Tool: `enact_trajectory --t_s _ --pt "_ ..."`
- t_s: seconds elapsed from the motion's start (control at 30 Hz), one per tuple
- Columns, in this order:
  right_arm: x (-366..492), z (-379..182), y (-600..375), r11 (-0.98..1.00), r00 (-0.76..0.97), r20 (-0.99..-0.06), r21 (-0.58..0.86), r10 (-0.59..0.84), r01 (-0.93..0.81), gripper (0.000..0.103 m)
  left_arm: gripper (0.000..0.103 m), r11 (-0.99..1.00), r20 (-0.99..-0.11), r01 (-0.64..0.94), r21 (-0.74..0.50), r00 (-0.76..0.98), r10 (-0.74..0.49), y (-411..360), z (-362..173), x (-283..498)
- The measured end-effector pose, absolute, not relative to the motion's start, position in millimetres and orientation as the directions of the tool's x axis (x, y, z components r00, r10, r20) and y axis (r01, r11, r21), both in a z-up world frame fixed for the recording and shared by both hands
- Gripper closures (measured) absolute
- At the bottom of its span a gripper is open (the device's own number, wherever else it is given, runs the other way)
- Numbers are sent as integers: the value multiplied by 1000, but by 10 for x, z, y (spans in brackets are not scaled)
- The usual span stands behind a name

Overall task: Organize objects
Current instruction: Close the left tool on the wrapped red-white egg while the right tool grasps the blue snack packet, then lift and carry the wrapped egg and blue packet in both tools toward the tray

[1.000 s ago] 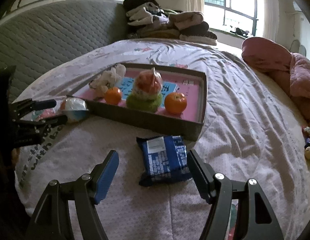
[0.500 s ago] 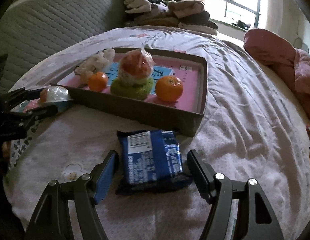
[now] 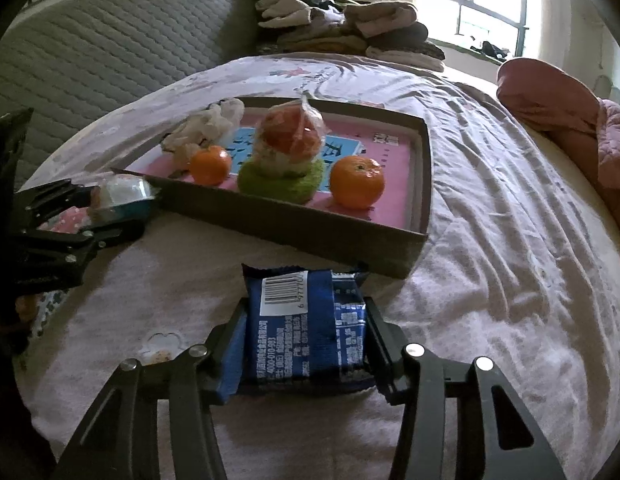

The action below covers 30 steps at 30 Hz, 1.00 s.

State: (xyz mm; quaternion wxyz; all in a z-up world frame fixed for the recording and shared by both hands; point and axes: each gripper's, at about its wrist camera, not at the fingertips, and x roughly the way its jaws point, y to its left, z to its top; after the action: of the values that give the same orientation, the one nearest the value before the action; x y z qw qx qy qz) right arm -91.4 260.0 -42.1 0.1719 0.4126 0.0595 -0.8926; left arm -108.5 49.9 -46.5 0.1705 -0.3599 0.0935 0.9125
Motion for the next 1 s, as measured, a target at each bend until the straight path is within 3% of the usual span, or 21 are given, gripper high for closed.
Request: enact_trajectory --t_s 0.5,1.0 --pt "-747 -222 2436 -910 -630 -684 127 -368 394 51 38 -923 -639 -384 25 -716 281 519 -209 -867" --pt "-693 81 2417 -919 -700 -610 135 -371 370 51 38 -952 -587 -299 -68 -759 280 442 108 -759"
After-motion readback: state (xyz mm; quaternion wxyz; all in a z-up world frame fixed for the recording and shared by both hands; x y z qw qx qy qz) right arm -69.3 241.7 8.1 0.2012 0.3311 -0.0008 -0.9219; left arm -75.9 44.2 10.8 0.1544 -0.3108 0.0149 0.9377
